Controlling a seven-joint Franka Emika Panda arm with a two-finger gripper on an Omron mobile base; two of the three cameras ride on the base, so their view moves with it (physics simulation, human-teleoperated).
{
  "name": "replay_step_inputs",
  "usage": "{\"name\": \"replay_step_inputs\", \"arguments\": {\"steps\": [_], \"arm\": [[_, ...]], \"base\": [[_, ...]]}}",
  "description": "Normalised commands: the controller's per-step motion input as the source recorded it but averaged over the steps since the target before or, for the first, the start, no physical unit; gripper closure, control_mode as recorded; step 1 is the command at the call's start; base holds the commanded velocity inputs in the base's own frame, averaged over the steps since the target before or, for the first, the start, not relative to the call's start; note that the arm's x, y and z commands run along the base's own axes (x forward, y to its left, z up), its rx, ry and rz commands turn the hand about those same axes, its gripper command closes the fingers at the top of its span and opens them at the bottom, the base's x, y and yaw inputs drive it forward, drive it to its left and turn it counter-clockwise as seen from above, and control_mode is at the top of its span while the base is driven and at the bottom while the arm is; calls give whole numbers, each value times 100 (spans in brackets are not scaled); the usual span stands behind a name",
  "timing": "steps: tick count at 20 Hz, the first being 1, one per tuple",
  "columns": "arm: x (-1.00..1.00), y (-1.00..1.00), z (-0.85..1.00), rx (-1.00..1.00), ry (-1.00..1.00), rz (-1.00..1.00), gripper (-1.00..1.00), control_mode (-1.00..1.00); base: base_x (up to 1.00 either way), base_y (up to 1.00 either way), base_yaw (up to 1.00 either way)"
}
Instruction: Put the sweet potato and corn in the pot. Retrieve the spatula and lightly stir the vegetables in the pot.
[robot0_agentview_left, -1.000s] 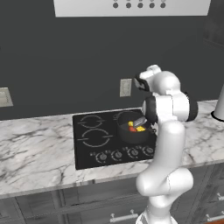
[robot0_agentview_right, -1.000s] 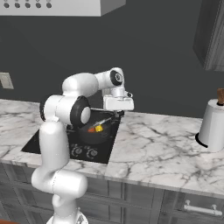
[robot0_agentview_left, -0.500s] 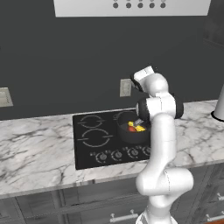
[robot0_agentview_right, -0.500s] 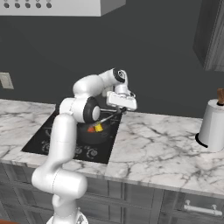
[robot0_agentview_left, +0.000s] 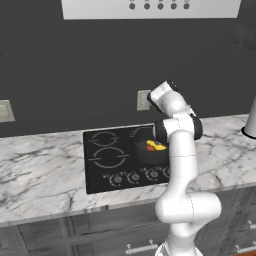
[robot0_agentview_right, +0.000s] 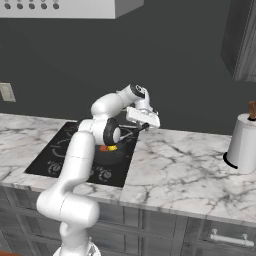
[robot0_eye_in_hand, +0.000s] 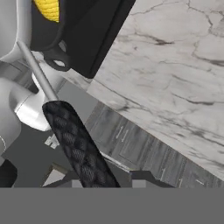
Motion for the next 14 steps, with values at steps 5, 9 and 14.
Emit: {"name": "replay_step_inputs", "arguments": {"steps": [5, 9, 14], "arm": [[5, 0, 0, 0, 0, 0, 100, -100], [1, 8, -13, 0, -9, 0, 100, -100], [-4, 14, -38, 0, -24, 0, 100, -100]], "base": [[0, 0, 0], [0, 0, 0], [0, 0, 0]]}}
